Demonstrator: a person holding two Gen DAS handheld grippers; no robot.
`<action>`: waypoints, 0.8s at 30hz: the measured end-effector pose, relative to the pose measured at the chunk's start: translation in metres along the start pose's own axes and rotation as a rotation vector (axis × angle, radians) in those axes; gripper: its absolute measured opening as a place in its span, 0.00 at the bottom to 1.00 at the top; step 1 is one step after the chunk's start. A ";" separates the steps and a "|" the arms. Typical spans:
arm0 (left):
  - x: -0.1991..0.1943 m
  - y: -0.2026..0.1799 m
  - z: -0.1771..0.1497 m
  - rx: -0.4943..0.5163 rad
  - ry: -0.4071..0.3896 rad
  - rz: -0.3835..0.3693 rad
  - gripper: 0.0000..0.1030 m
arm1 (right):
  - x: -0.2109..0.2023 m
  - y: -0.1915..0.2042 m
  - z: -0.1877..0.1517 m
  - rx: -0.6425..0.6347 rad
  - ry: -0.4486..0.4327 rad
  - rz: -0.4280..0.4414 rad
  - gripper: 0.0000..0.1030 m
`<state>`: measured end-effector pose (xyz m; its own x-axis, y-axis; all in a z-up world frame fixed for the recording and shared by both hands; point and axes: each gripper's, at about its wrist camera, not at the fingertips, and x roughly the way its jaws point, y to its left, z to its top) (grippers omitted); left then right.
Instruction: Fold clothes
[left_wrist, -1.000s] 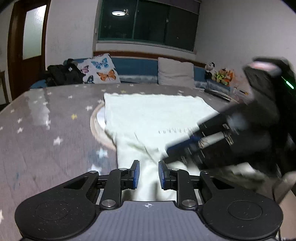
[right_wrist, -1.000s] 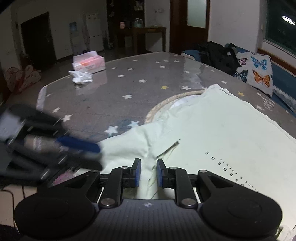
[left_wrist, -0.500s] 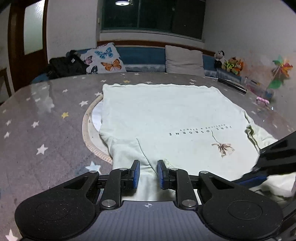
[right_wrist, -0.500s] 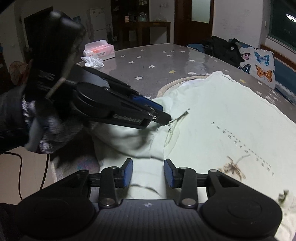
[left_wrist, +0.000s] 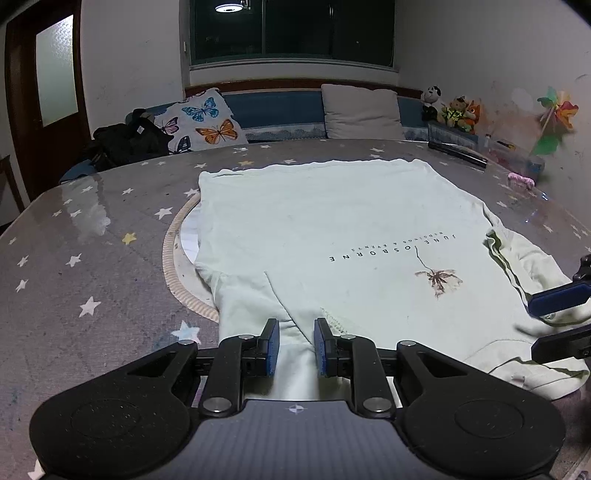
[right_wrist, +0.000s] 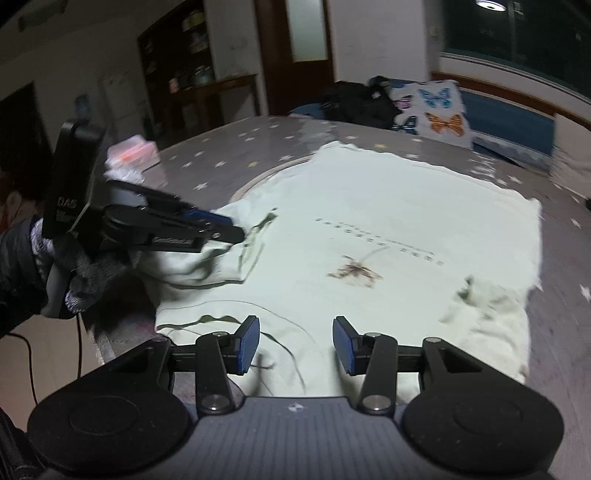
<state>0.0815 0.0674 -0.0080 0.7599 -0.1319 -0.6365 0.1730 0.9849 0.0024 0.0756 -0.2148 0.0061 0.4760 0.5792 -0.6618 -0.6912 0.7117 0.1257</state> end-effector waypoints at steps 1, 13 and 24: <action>0.000 -0.001 0.001 0.002 0.002 0.000 0.22 | -0.001 -0.004 -0.001 0.015 -0.005 0.003 0.44; 0.010 0.000 0.036 0.027 0.014 0.039 0.28 | 0.021 0.001 0.000 0.024 -0.062 0.128 0.52; 0.042 0.000 0.046 0.091 0.096 0.057 0.13 | 0.048 0.004 0.011 0.034 -0.058 0.201 0.52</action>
<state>0.1428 0.0568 0.0007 0.7073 -0.0607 -0.7043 0.1911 0.9756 0.1079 0.1020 -0.1793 -0.0170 0.3615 0.7322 -0.5772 -0.7570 0.5919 0.2768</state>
